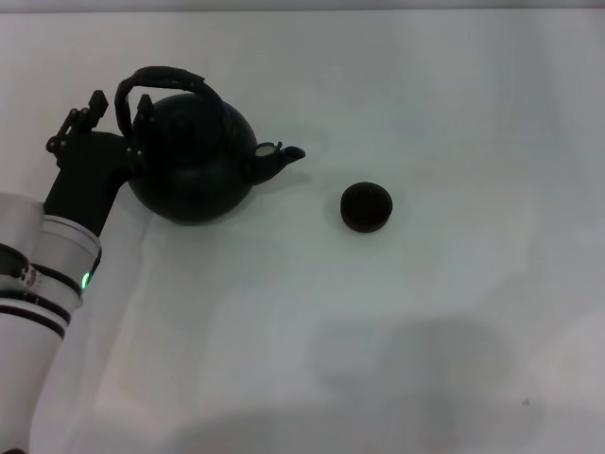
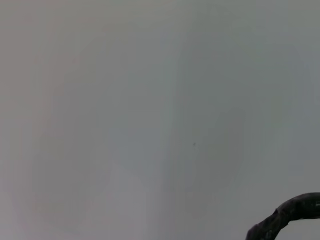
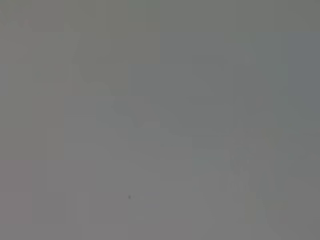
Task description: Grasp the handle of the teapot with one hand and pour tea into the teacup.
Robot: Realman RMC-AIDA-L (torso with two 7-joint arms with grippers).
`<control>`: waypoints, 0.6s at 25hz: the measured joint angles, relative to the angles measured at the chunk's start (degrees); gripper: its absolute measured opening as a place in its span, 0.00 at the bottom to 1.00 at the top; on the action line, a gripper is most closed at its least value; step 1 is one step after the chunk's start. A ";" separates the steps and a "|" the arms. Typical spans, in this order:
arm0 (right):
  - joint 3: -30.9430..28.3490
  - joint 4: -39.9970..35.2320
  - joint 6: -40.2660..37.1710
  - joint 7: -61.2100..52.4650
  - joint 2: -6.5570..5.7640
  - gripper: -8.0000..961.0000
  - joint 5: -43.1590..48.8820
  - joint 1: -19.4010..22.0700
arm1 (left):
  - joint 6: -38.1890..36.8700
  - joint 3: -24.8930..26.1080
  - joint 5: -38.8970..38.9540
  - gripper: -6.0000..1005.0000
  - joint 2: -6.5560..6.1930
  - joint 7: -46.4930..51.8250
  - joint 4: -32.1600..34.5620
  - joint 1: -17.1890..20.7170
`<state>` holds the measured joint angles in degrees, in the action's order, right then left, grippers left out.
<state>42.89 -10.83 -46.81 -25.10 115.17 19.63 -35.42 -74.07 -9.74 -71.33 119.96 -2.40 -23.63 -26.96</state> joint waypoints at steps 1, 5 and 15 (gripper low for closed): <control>0.00 0.00 -0.03 -0.02 0.02 0.88 0.02 0.00 | -0.02 -0.09 -0.13 0.35 -0.02 0.47 0.05 0.01; 0.03 0.00 -0.07 -0.04 0.06 0.88 0.17 0.01 | -0.69 -0.42 -0.44 0.49 -0.14 1.60 0.08 0.55; 0.99 0.24 0.18 0.34 -0.02 0.88 0.39 0.06 | -5.89 -0.62 -0.58 0.88 -0.17 6.20 0.37 4.85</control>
<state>43.89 -10.59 -46.64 -24.76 115.15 20.01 -35.36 -79.96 -10.36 -71.91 119.79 3.80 -23.25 -22.10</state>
